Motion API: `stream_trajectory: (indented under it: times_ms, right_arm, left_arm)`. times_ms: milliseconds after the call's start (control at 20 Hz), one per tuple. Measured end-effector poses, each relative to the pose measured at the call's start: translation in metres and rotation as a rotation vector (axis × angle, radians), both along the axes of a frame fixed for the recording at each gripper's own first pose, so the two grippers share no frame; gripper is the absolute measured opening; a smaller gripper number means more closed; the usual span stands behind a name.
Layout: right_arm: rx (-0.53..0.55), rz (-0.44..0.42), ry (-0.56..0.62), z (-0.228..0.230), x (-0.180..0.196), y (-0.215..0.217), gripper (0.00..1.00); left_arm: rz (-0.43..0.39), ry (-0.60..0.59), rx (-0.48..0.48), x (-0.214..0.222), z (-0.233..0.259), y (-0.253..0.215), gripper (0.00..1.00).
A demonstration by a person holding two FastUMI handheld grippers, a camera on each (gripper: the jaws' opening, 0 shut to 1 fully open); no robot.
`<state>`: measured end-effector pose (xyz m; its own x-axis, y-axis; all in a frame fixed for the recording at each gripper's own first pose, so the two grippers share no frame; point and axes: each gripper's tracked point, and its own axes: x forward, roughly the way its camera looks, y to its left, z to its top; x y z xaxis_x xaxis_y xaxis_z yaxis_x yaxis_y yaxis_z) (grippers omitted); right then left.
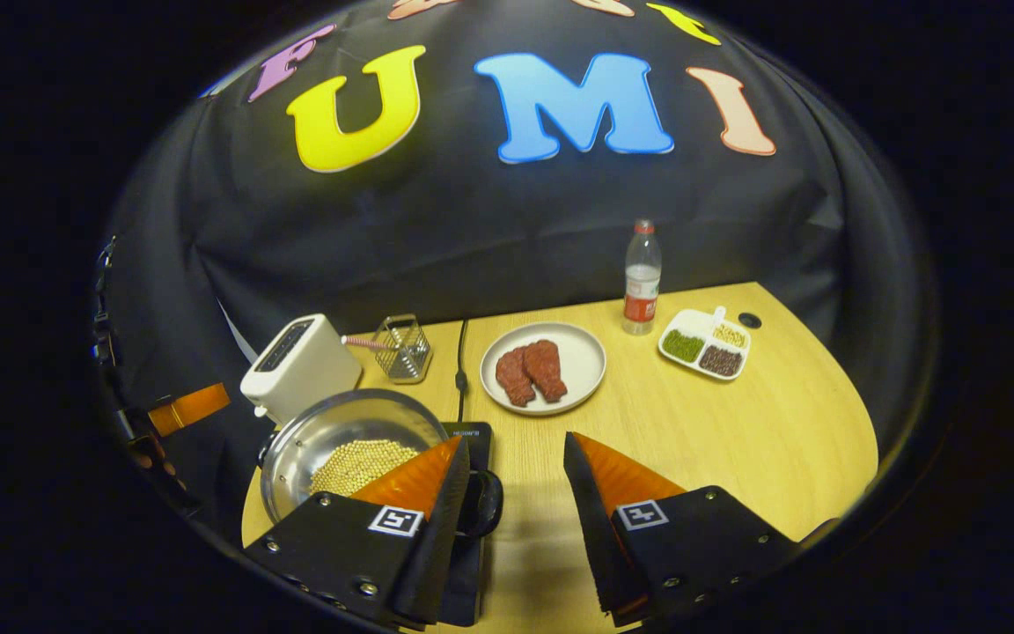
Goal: First push the handle of the pot to place it horizontally, then grasp the pot with both hands and set it on the induction cooktop.
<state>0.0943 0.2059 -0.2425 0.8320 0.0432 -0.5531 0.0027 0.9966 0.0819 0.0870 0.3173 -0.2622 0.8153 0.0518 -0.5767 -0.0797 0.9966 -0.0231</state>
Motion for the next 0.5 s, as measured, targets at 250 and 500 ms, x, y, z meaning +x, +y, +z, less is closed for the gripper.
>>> stream_trajectory:
  times_ms: [250,500]
  right_arm:
    - [-0.045,0.004,-0.145,0.073,-0.016,-0.051,0.65]
    - [-0.075,-0.040,-0.301,0.142,-0.037,-0.107,0.65]
  left_arm:
    - [-0.020,-0.140,-0.003,-0.012,0.067,-0.089,0.74]
    - [-0.028,-0.280,-0.030,-0.027,0.125,-0.172,0.75]
